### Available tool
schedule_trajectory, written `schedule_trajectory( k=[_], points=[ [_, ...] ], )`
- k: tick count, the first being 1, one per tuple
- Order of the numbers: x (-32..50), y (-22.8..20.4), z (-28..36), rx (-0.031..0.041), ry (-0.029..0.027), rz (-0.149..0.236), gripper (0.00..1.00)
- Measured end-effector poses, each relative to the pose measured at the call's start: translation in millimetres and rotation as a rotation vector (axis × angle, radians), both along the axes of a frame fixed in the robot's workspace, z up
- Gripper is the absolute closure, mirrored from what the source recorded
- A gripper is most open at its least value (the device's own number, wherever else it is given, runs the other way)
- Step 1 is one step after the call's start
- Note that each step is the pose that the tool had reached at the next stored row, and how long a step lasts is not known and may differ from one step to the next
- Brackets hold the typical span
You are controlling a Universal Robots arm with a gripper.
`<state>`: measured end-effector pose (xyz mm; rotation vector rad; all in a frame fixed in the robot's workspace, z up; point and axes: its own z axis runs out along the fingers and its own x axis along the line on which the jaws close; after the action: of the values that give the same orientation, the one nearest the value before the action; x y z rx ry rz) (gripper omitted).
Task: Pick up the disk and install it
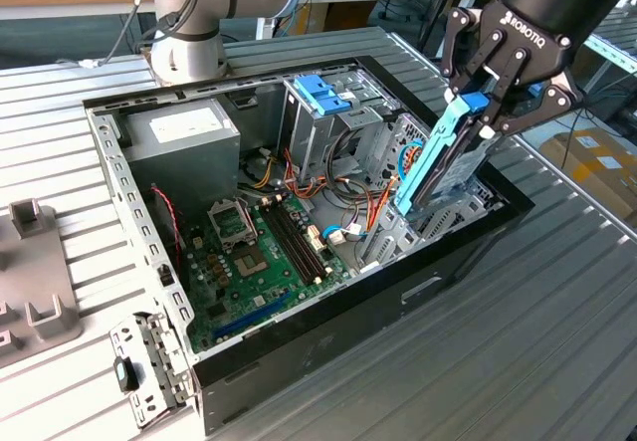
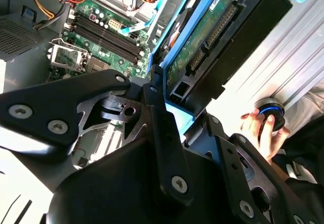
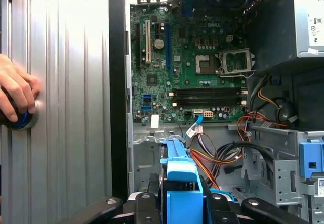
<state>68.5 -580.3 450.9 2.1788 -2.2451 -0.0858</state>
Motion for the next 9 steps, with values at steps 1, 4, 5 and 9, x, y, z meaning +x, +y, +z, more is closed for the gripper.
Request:
schedule_trajectory(
  k=[1, 4, 5, 9],
  points=[
    [0.0, 0.7, 0.0, -0.0001, 0.0000, 0.000, 0.63],
    [-0.1, 4.0, -0.2, -0.0001, 0.0000, 0.000, 0.63],
    [-0.1, 5.3, -0.3, 0.0000, 0.0000, 0.000, 0.63],
    [0.1, 9.8, -1.9, 0.0003, 0.0000, 0.000, 0.63]
  ],
)
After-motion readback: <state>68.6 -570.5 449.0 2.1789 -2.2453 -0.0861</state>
